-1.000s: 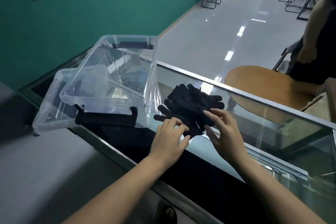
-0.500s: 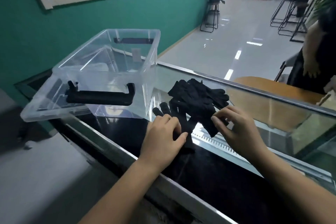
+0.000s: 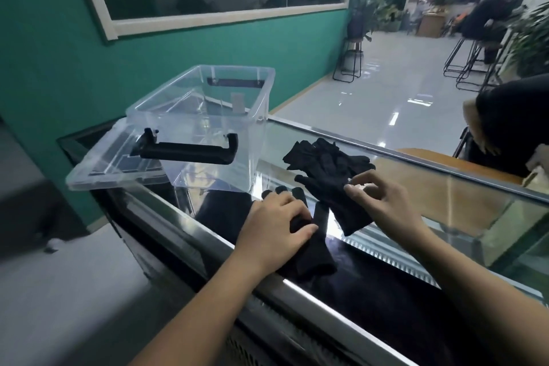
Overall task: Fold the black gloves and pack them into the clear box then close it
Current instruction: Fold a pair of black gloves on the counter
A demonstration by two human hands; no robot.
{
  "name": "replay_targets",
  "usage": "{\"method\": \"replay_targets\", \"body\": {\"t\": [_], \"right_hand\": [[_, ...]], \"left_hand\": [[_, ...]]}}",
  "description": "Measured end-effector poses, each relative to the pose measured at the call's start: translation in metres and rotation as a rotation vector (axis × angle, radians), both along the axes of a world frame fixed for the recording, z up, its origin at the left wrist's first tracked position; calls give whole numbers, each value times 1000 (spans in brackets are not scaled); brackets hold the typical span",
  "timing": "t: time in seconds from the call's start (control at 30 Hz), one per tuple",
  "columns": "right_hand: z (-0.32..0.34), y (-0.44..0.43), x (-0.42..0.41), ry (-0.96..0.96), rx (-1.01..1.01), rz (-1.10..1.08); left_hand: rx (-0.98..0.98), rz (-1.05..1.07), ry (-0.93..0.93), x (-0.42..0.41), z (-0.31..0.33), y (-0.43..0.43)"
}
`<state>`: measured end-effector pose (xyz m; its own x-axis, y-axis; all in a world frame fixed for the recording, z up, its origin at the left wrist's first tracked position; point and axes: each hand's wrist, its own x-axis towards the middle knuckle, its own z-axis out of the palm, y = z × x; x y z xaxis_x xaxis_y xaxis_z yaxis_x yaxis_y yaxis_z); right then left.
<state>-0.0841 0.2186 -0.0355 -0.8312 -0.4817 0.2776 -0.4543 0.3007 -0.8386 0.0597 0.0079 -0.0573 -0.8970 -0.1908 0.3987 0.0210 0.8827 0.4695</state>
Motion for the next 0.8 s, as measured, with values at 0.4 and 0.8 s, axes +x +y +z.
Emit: {"method": "replay_targets", "body": {"t": [0.4,0.8], "right_hand": [[2,-8,-6,-333,-310,34],[17,-42,41,-694,-522,131]], "left_hand": [[328,-1,83,1,10,-2],[167,-67,256,7,12,1]]}}
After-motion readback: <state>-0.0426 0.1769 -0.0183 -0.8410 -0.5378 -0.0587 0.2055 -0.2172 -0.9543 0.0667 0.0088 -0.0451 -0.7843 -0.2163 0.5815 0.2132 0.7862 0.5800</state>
